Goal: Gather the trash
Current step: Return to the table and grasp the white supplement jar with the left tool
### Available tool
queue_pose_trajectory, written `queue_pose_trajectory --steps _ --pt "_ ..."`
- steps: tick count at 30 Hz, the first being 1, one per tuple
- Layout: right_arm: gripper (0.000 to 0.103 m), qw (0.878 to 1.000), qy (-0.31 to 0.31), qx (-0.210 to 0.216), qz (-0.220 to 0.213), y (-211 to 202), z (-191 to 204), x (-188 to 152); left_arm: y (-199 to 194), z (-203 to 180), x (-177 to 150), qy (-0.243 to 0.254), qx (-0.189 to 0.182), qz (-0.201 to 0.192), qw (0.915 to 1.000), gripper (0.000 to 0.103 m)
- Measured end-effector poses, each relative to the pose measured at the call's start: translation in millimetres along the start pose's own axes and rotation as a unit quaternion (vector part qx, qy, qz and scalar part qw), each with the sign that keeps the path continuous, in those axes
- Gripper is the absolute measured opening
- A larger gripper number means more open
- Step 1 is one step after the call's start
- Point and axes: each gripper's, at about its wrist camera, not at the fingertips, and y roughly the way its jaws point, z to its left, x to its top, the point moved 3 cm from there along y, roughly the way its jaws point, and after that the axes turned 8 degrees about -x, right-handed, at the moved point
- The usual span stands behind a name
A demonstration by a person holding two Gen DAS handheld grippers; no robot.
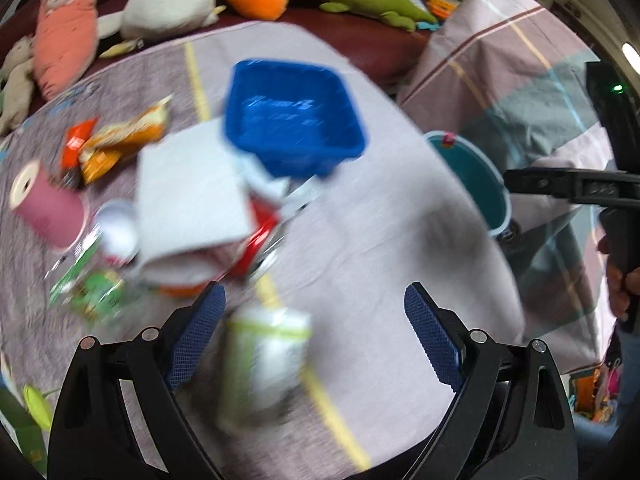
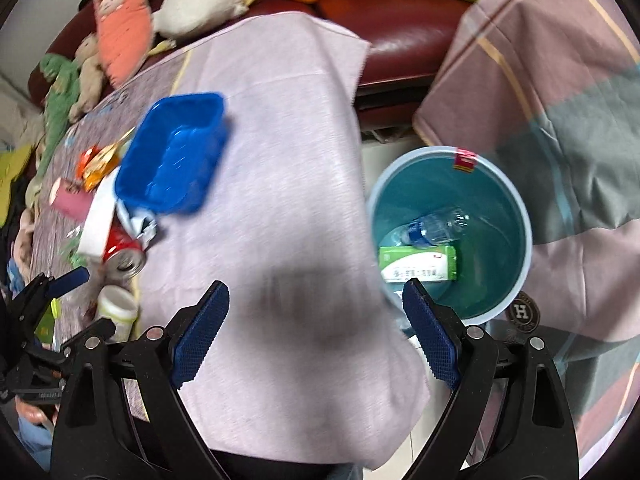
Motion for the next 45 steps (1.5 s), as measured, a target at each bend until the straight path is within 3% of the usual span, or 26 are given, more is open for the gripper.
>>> queue_pose_trajectory --steps 14,18,19,20,28,35,45 --pt "0.085 0.999 -0.037 0.002 0.027 6.0 57.4 -26.4 23.4 22.9 -41.6 0.029 0.008 0.053 0.9981 0.091" --pt "0.085 0.999 -0.04 0.0 0.03 8.5 60.7 -22.9 35.2 25.4 -43.7 0.029 0.0 0.071 0.997 0.075" --pt "0.085 0.999 -0.039 0.0 0.03 9.0 60.8 -22.4 38.9 25.4 -46.1 0.03 0.002 0.075 0.9967 0.058" --pt "0.085 0.999 -0.039 0.0 0.031 9.8 60.9 -21.6 41.3 26.4 -47.8 0.03 0.007 0.078 0.9965 0.051" --pt "0.085 0.999 -0.035 -0.004 0.036 17.9 56.3 -12.6 10.3 20.9 -36.6 0.016 -0.029 0.034 0.9989 0.051" --pt "0.085 0.999 -0.032 -0.007 0.017 16.1 53.3 22.6 -24.4 18.8 7.7 0.008 -0.043 -0.033 0.9985 0.051" --pt "0.085 0.999 -0.038 0.025 0.018 43.6 79.5 87.6 -25.7 71.2 61.1 -0.054 -0.036 -0.066 0.9957 0.051"
